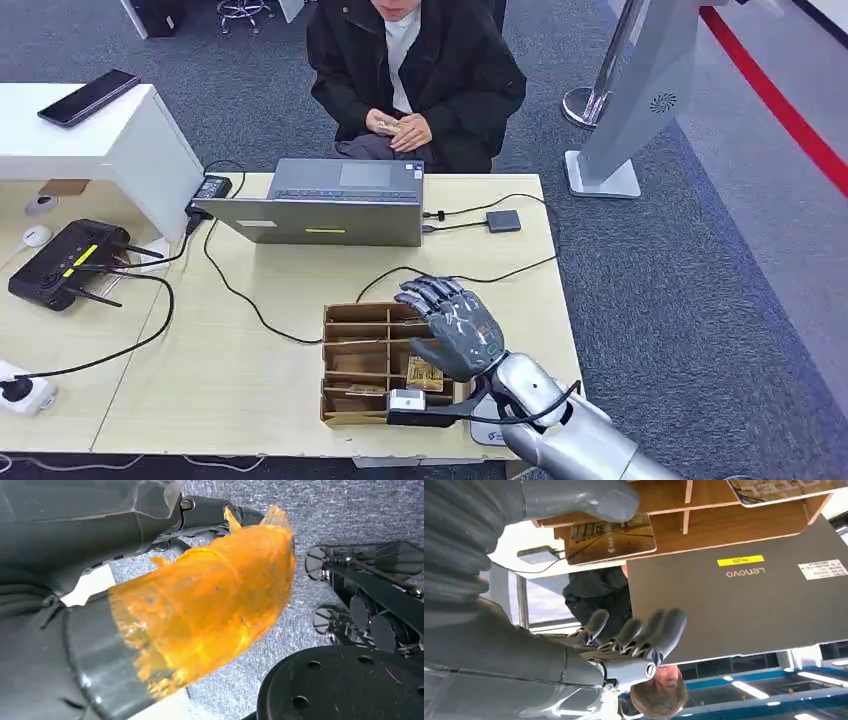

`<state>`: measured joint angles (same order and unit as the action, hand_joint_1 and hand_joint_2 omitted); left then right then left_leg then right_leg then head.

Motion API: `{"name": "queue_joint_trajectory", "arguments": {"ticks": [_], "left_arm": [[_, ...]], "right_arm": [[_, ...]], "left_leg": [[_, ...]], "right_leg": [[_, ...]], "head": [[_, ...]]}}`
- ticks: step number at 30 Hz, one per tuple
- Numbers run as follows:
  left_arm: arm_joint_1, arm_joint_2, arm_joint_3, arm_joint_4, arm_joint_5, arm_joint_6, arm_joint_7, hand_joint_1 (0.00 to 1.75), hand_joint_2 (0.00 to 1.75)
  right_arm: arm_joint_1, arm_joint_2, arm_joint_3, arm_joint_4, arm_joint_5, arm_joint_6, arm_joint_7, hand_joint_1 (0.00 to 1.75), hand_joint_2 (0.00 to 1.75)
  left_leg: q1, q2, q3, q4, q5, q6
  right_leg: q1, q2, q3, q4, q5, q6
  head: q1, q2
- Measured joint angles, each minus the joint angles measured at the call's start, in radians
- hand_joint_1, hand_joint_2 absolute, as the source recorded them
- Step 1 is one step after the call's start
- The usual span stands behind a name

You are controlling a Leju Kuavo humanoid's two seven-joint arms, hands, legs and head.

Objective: Pass the card to the sensor for recognition and then transmit it.

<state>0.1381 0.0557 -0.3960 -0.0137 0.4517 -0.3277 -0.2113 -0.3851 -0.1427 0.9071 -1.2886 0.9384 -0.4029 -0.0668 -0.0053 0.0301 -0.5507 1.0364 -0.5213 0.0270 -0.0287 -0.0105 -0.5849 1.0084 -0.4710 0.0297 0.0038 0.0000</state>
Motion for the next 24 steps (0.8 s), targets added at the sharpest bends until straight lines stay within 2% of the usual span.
{"name": "queue_joint_trajectory", "arguments": {"ticks": [17, 24], "left_arm": [[0.001, 0.000, 0.009, 0.000, -0.006, 0.002, 0.000, 0.00, 0.00], [0.002, 0.000, 0.017, 0.000, -0.008, 0.001, 0.000, 0.00, 0.00]], "right_arm": [[0.001, -0.010, 0.000, 0.019, -0.009, -0.003, -0.001, 0.56, 1.75], [0.001, -0.013, 0.000, 0.024, -0.013, -0.003, -0.001, 0.65, 1.75]], "left_leg": [[0.000, 0.000, 0.000, 0.000, 0.000, 0.000], [0.000, 0.000, 0.000, 0.000, 0.000, 0.000]], "right_leg": [[0.000, 0.000, 0.000, 0.000, 0.000, 0.000], [0.000, 0.000, 0.000, 0.000, 0.000, 0.000]], "head": [[0.000, 0.000], [0.000, 0.000]]}}
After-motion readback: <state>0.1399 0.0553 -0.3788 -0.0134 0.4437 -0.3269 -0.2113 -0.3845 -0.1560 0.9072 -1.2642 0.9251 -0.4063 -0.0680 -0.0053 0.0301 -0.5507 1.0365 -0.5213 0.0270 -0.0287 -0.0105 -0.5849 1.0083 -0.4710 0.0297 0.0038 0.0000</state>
